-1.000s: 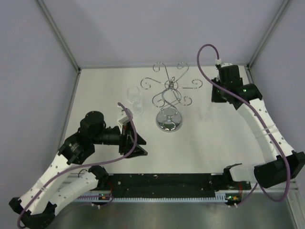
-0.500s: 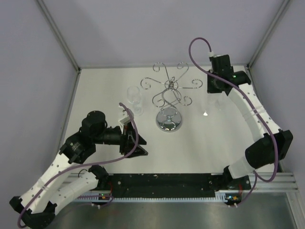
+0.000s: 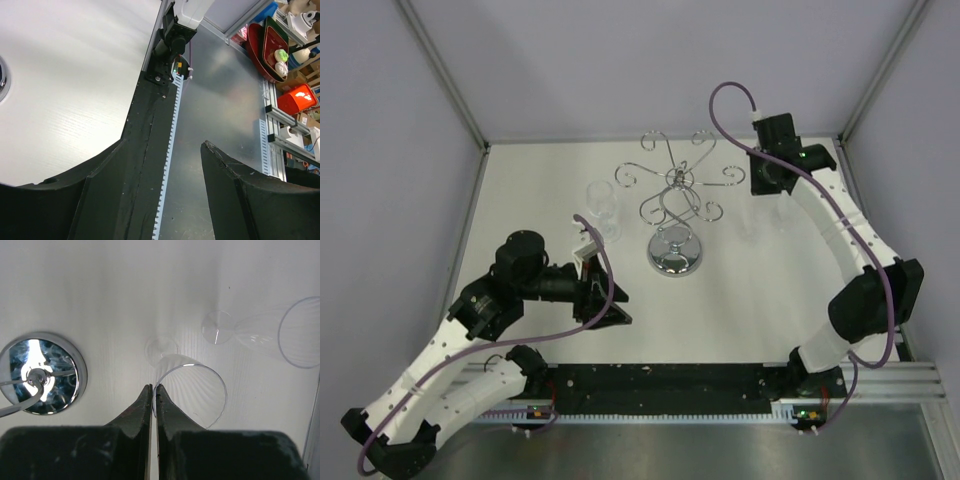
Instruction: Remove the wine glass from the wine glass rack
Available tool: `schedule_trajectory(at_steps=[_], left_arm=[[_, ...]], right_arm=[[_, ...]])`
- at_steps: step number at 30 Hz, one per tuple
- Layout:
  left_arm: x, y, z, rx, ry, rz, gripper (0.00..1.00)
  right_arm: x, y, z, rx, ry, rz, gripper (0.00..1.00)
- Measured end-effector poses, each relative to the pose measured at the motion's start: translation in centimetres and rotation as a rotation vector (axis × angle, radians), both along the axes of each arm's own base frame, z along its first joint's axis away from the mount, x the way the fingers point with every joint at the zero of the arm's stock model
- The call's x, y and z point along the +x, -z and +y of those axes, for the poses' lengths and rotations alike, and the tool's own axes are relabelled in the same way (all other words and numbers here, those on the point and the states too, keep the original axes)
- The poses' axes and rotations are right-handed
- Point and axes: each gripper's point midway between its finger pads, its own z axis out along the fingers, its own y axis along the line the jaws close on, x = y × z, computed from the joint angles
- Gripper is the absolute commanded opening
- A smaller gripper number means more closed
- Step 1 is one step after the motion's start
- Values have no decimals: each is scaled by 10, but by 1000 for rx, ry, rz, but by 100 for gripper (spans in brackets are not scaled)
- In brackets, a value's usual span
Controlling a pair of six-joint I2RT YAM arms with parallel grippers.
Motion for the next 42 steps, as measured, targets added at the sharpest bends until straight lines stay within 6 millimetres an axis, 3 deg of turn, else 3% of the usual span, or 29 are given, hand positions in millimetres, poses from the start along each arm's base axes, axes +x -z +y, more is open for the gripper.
schedule_trajectory(at_steps=[12,22,38,42], left_arm=[[2,2,-1,8,-1,-3,65],[3,3,0,11,-8,-4,65],[3,3,-1,12,-7,-4,66],[3,3,-1,12,-7,-4,66]], right_arm=[[2,8,1,-5,-1,19,0],[4,11,2,-3,-3,26,16],[6,10,6,14,-13,17,32],[5,8,11,39,-25,18,42]])
